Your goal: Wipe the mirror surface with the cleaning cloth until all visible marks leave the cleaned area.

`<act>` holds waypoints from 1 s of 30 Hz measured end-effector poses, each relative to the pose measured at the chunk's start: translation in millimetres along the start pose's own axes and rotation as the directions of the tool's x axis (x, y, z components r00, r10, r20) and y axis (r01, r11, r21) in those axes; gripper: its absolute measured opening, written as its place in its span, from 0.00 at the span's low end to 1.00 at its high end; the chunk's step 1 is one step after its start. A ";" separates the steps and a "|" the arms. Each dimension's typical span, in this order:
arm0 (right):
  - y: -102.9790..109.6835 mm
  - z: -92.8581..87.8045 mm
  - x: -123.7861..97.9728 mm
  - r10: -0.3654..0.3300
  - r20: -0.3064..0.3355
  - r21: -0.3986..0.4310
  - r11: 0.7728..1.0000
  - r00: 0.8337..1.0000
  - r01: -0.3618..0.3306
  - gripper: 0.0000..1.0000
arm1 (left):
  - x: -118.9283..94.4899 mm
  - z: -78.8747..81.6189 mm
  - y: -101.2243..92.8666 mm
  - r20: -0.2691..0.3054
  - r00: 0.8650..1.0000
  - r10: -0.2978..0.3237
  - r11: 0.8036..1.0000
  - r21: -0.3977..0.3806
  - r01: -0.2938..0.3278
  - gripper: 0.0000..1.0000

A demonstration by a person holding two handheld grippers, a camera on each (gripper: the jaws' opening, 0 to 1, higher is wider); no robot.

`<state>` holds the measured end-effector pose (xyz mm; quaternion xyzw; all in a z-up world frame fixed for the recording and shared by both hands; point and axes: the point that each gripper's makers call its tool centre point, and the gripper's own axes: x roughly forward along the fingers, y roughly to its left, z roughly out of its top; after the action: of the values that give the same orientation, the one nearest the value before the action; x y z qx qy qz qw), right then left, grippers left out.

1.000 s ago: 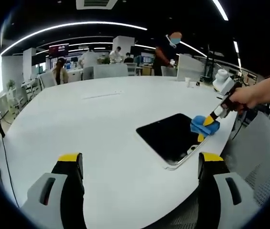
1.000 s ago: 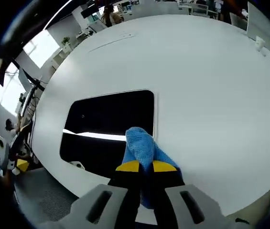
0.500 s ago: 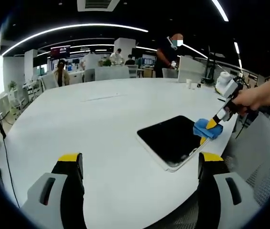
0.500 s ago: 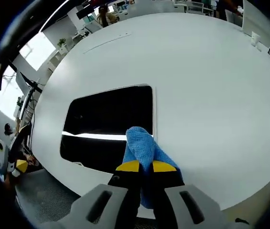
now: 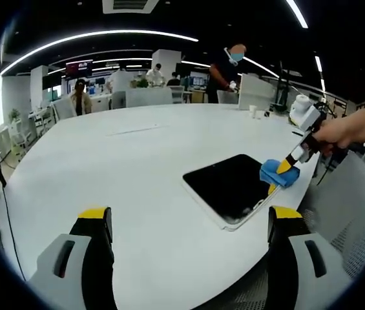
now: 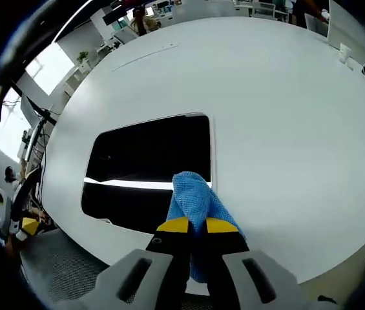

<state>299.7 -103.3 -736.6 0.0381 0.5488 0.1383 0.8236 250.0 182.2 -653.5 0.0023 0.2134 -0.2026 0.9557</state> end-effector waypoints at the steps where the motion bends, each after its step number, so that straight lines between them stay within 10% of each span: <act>1: 0.7 0.0 0.2 0.001 0.000 0.000 1.000 1.000 -0.001 0.01 | 0.1 -0.1 0.1 -0.001 1.000 0.000 1.000 0.000 0.000 0.99; 30: 79.1 -3.3 17.7 0.061 -0.026 -0.117 0.991 0.998 -0.063 0.01 | 0.9 -0.9 -0.7 -0.008 1.000 -0.004 1.000 0.015 0.004 0.99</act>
<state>288.3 -23.0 -736.8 0.0048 0.5473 0.1963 0.8136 250.1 181.3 -654.7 0.0100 0.2156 -0.2060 0.9544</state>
